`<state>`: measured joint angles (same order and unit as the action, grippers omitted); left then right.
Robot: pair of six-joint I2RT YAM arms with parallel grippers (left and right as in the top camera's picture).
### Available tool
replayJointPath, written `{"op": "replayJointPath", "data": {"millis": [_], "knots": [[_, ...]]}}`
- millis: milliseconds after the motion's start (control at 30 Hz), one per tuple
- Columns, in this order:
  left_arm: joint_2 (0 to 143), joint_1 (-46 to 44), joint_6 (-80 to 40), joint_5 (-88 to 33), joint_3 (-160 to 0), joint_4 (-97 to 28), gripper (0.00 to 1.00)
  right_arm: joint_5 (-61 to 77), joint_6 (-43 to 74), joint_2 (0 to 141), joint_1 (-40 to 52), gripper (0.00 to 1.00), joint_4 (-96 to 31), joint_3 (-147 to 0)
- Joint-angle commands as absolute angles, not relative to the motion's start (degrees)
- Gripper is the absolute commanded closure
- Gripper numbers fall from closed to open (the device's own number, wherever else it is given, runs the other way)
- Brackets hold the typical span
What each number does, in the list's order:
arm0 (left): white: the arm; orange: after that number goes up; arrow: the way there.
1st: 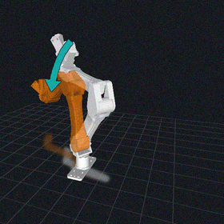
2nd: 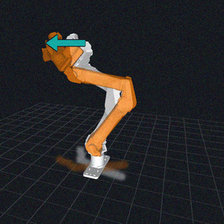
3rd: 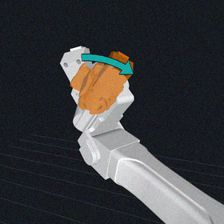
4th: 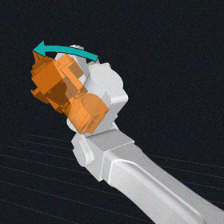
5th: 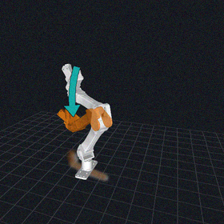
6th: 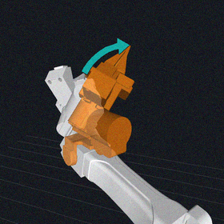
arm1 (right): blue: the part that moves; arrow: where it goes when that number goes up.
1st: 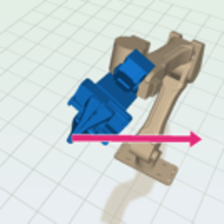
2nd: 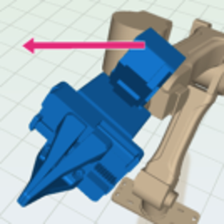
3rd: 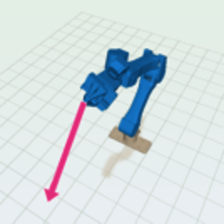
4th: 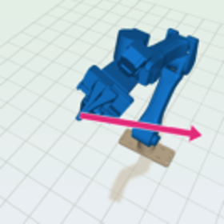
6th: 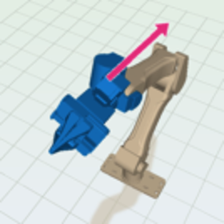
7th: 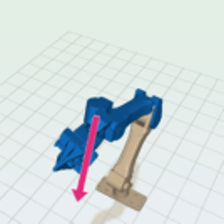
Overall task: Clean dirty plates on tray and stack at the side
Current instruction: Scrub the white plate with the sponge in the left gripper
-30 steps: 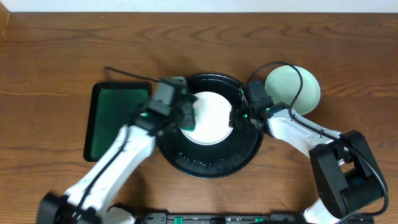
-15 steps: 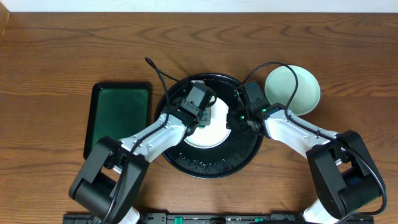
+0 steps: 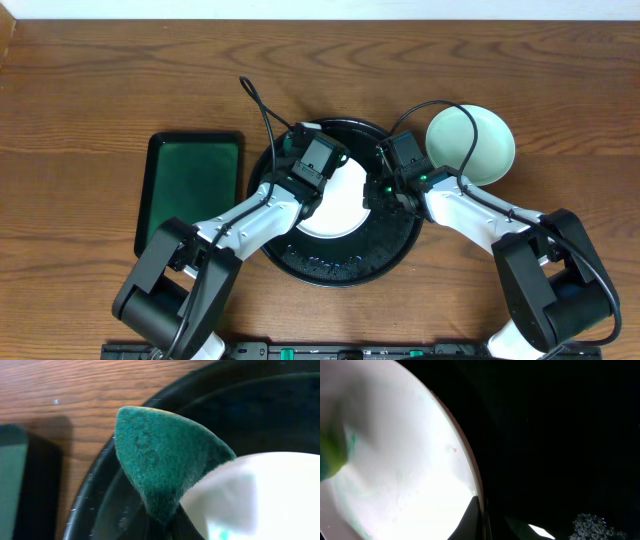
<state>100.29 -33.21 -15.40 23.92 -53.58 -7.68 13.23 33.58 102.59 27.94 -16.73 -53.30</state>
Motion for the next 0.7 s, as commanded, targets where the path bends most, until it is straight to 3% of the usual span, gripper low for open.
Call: {"op": "replayJointPath", "data": {"millis": [0,233,533,667], "knots": [[100.8,-33.1,-16.5,14.6,-53.4,-7.1,0.93,13.5,32.1,103.9,28.9,0.99,-17.4,-53.5],[102.7,-33.1,-24.6,-5.8,-53.4,-4.2,0.92,13.6,32.1,103.9,28.9,0.99,-17.5,-53.5],[104.0,-33.1,-18.4,-11.6,-53.4,-13.1,0.93,13.6,32.1,103.9,28.9,0.99,-17.8,-53.5],[102.7,-33.1,-13.9,-7.5,-53.5,-22.9,0.93,13.6,32.0,103.9,28.9,0.99,-18.2,-53.5]]}}
